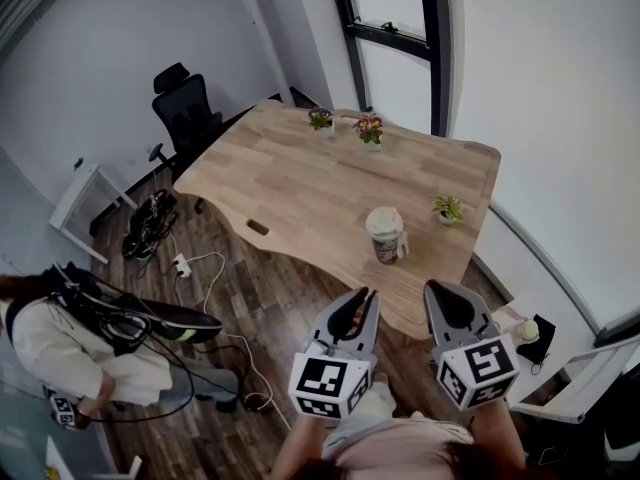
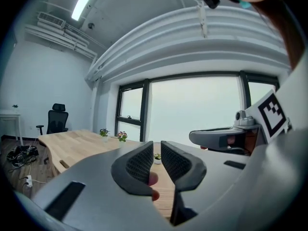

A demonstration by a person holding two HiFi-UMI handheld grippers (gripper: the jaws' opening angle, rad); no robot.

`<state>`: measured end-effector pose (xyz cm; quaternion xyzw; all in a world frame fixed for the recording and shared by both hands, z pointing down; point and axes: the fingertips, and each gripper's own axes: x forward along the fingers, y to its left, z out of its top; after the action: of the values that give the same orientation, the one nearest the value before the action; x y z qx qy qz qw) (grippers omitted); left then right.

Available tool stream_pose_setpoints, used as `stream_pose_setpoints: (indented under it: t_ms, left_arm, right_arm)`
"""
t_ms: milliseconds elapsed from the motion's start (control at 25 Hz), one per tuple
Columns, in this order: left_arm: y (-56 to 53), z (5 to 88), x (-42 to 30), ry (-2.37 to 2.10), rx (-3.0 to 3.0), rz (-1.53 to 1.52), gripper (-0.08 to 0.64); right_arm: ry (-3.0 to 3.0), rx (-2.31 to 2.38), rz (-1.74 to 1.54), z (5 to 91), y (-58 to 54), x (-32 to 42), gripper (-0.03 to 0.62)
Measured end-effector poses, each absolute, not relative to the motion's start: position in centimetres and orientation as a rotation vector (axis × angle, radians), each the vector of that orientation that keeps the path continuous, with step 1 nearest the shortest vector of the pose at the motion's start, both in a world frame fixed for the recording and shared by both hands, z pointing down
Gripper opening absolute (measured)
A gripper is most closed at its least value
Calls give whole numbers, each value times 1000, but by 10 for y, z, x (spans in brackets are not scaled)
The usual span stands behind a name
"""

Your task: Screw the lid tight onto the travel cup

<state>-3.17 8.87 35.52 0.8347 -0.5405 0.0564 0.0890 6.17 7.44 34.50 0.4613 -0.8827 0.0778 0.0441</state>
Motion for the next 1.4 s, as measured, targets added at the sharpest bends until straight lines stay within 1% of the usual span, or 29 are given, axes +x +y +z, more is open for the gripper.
stream_pose_setpoints:
  t_ms: [120,280,640,760,880,1240,1400]
  left_arm:
    - [71,362,-40,-1586,2492,183,46]
    - [49,370,-49,-1519,2511,203,79]
    - [9,402,-61,-1350,2562,258,125]
    - [-4,418,-60,-1310,2568,288,156]
    - [-15,432,-57,-1283,2565,300,168]
    - [-51,474,-48,-1267,2527,309,253]
    - [-63,492,-44,-1263,2539,332,276]
  right_arm:
    - [-2682,1422,247,347,57,54,0]
    - [-2665,1443,252,348,35,42,2]
    - [-2630,1454,258,357,0,22,2]
    - [-2617,1442,260,364,-11,21,10]
    - [-2603,1412,265,373,-21,19,49]
    - [-2627,1224,255,396,-58,11,112]
    - [-2635,1110,236,407,-74,7,162]
